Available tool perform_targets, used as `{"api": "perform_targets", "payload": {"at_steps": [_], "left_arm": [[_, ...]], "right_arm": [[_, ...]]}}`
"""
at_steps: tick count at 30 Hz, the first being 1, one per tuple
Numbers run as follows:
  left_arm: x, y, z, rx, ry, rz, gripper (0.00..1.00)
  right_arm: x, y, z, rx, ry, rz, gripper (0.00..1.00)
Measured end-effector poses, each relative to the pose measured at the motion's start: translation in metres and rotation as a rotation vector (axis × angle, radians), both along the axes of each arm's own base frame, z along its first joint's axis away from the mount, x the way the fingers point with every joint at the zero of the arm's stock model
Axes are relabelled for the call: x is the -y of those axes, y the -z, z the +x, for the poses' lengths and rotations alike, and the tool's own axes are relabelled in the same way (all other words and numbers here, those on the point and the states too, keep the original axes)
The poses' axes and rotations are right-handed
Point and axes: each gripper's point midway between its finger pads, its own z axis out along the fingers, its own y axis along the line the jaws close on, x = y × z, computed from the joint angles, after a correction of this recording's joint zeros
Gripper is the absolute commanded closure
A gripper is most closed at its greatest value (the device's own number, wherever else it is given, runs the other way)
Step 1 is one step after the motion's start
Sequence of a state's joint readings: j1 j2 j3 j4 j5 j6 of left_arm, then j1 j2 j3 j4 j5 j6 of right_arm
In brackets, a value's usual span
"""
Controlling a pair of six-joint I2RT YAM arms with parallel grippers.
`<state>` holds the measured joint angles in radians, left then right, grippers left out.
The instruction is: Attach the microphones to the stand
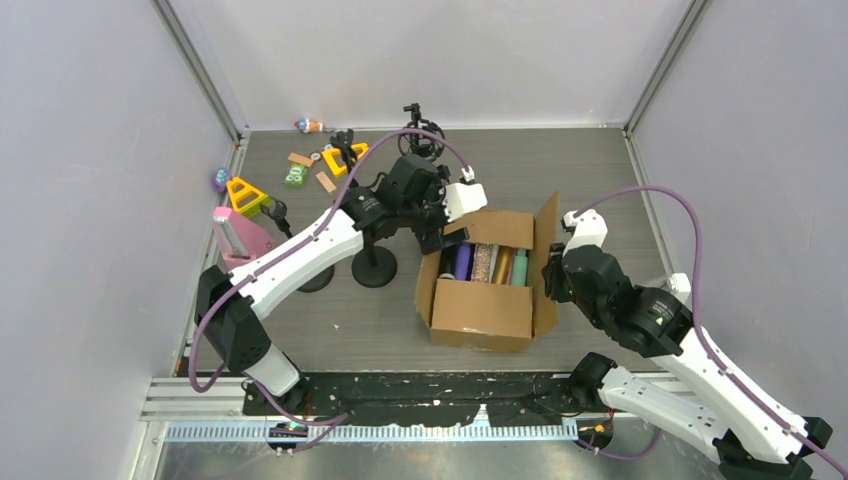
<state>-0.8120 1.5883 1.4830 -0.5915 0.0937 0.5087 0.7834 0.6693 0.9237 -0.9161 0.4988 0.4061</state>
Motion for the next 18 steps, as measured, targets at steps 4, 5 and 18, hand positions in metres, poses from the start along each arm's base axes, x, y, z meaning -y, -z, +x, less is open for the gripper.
{"api": "perform_targets", "payload": {"at_steps": [4, 5, 18], "left_arm": [[0.010, -0.002, -0.003, 0.027, 0.091, -0.001, 0.01], [0.013, -0.002, -0.005, 0.038, 0.115, 0.003, 0.01], [0.064, 0.073, -0.013, 0.112, 0.366, 0.196, 0.02]], "right_arm": [[-0.003, 0.006, 0.000, -0.029, 0.007, -0.003, 0.82], [-0.004, 0.006, 0.001, -0.029, 0.007, 0.006, 0.83], [-0.010, 0.010, 0.000, -0.024, 0.003, 0.058, 0.89]]}}
